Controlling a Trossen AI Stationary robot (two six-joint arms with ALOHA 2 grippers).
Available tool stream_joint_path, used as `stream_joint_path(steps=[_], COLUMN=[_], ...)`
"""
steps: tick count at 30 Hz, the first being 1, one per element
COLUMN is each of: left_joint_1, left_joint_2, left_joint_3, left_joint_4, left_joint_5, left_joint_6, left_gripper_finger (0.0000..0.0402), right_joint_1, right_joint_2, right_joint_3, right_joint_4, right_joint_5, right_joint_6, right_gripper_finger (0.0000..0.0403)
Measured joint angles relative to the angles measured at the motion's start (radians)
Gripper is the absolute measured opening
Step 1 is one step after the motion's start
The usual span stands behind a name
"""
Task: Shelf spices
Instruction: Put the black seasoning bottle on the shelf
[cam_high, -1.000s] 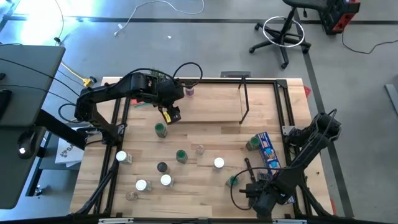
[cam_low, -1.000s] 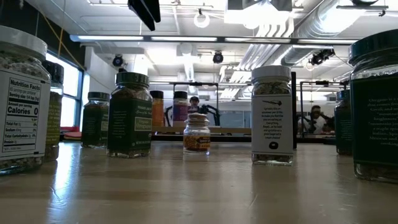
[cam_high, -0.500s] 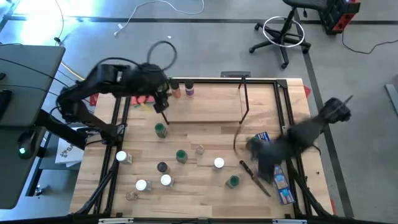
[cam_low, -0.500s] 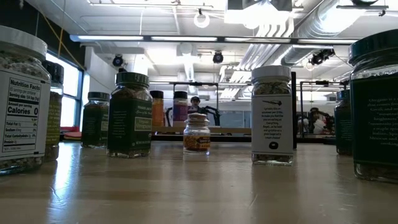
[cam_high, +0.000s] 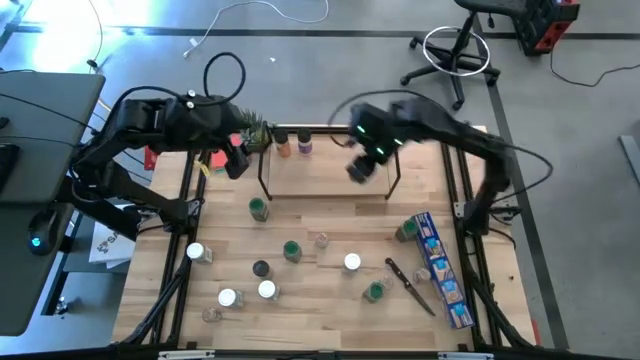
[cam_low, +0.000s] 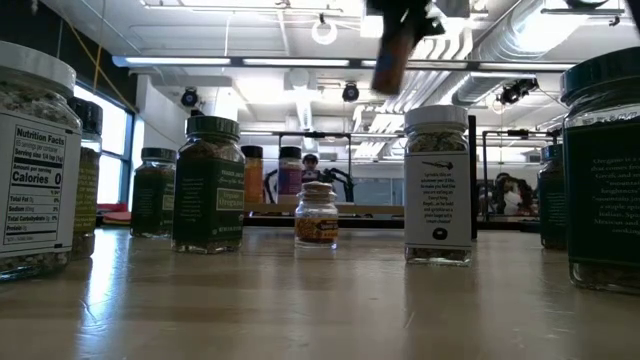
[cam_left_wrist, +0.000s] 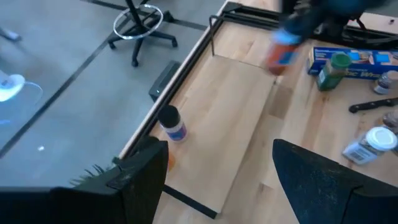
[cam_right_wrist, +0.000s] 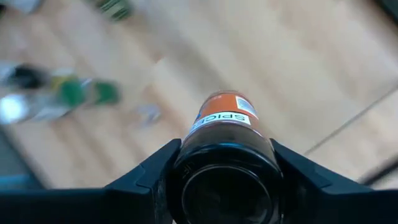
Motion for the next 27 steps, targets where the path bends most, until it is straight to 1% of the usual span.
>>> stream_joint_path(steps=[3, 6, 14, 18, 22, 25, 27], left_joint_1=[0.0, 0.0, 0.0, 0.0, 0.0, 0.0, 0.0], left_joint_2=[0.0, 0.0, 0.0, 0.0, 0.0, 0.002, 0.002], left_joint_3=[0.0, 0.0, 0.0, 0.0, 0.0, 0.0, 0.0], left_joint_4=[-0.044, -0.071, -0.076, -0.076, -0.076, -0.073, -0.073], left_joint_5=[-0.001, -0.001, -0.002, -0.002, -0.002, -0.003, -0.003], left_joint_6=[-0.047, -0.084, -0.184, -0.239, -0.279, -0.293, -0.305], left_gripper_finger=[0.0281, 0.0281, 0.0281, 0.0281, 0.0281, 0.0281, 0.0281], right_joint_1=[-0.074, -0.12, -0.164, -0.164, -0.163, -0.165, -0.165], right_joint_2=[0.105, 0.2, 0.375, 0.408, 0.425, 0.432, 0.43], right_joint_3=[0.045, 0.086, 0.168, 0.175, 0.176, 0.176, 0.174], right_joint_4=[0.039, 0.072, 0.121, 0.158, 0.175, 0.194, 0.218], right_joint_5=[-0.015, -0.03, -0.033, -0.023, 0.018, 0.032, 0.063], right_joint_6=[-0.071, -0.13, -0.178, -0.187, -0.187, -0.187, -0.188], right_gripper_finger=[0.0189, 0.0189, 0.0189, 0.0189, 0.0193, 0.0223, 0.0239])
